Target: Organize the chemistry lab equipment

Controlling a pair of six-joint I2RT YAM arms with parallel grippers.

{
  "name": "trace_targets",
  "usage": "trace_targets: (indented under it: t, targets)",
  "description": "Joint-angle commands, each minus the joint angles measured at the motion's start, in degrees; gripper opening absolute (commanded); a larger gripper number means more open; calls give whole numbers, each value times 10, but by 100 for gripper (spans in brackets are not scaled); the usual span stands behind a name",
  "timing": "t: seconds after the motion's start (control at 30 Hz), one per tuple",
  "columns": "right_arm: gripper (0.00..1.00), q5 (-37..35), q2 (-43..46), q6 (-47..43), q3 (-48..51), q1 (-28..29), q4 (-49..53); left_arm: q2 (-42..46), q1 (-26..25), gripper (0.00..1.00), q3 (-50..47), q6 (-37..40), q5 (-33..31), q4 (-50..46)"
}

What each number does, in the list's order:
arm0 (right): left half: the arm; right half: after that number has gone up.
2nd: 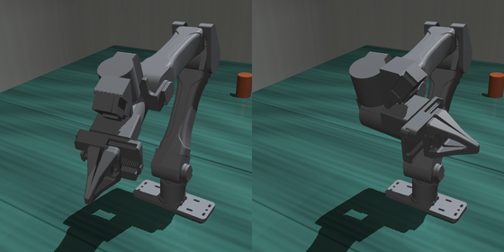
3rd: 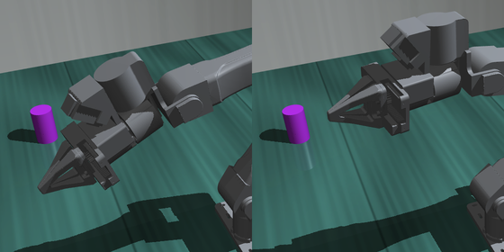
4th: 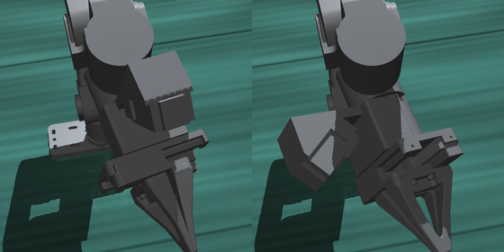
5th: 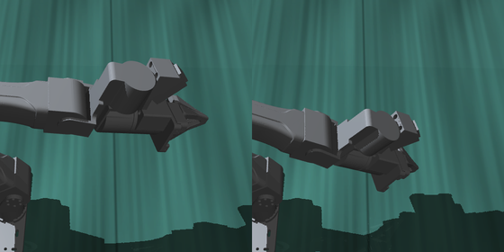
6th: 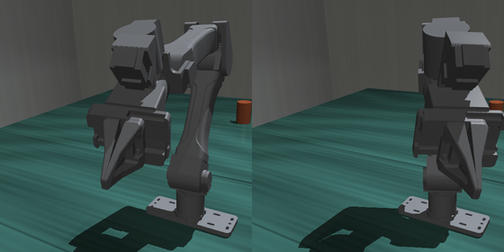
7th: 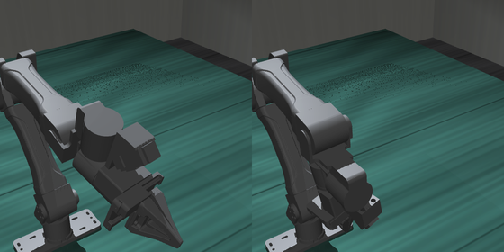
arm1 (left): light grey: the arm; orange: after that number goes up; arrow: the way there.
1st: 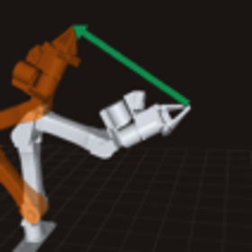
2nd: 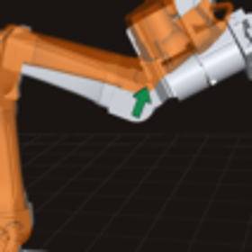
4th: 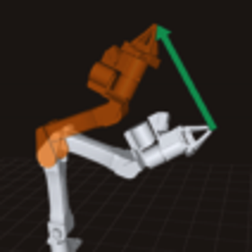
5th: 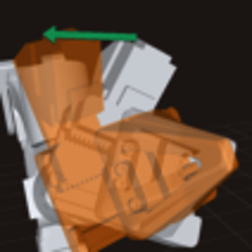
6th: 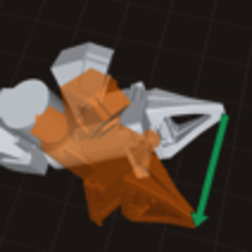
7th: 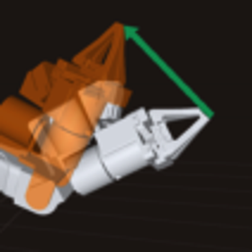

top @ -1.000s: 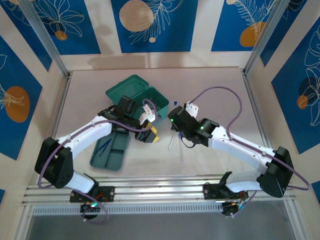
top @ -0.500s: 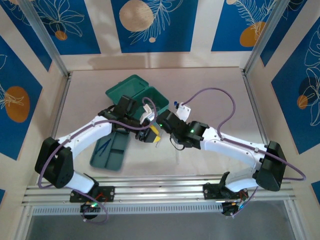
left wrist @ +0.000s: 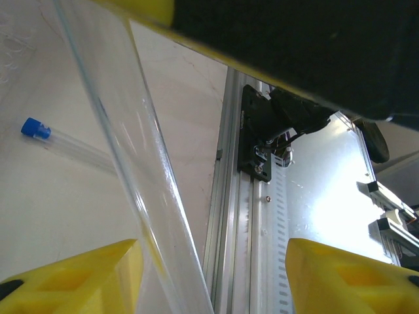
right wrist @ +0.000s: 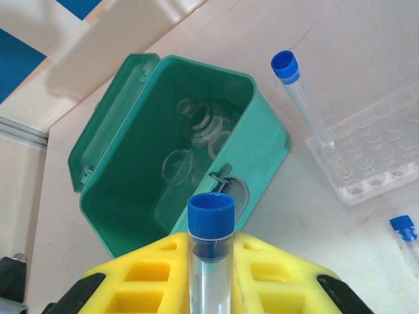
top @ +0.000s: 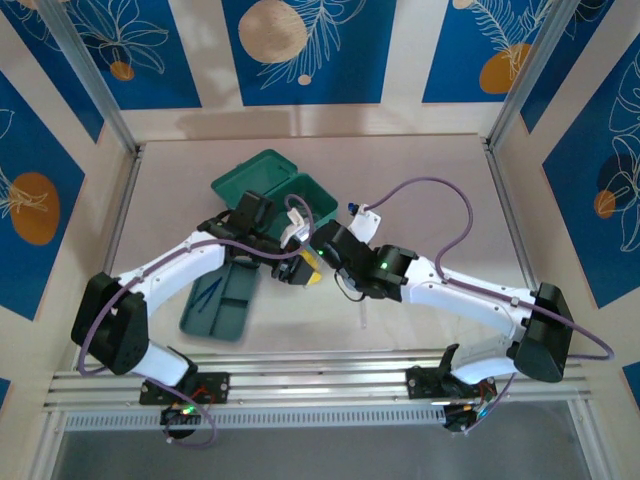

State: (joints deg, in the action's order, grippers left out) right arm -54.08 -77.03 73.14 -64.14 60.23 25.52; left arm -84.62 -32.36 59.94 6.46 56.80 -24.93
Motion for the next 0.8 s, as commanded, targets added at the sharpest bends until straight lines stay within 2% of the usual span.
trace_targets:
  t: [0.0, 0.17, 0.27, 0.37, 0.63, 0.77]
  targets:
    - [18, -37, 15, 22, 4, 7, -20, -7, 4, 59, -2, 6, 10, -1]
    - [18, -41, 24, 22, 8, 7, -21, -9, 4, 54, -2, 9, 3, -1]
    - [18, -45, 29, 21, 11, 11, -22, -10, 4, 47, -1, 11, -1, -1]
    - [18, -46, 32, 21, 12, 13, -19, -7, 4, 30, -2, 15, -7, 0]
    - [18, -45, 32, 24, 14, 20, -12, 4, 4, 1, -6, 23, -26, 4]
    - [22, -37, 36, 15, 11, 18, -5, 16, 4, 0, -14, 31, -50, 10]
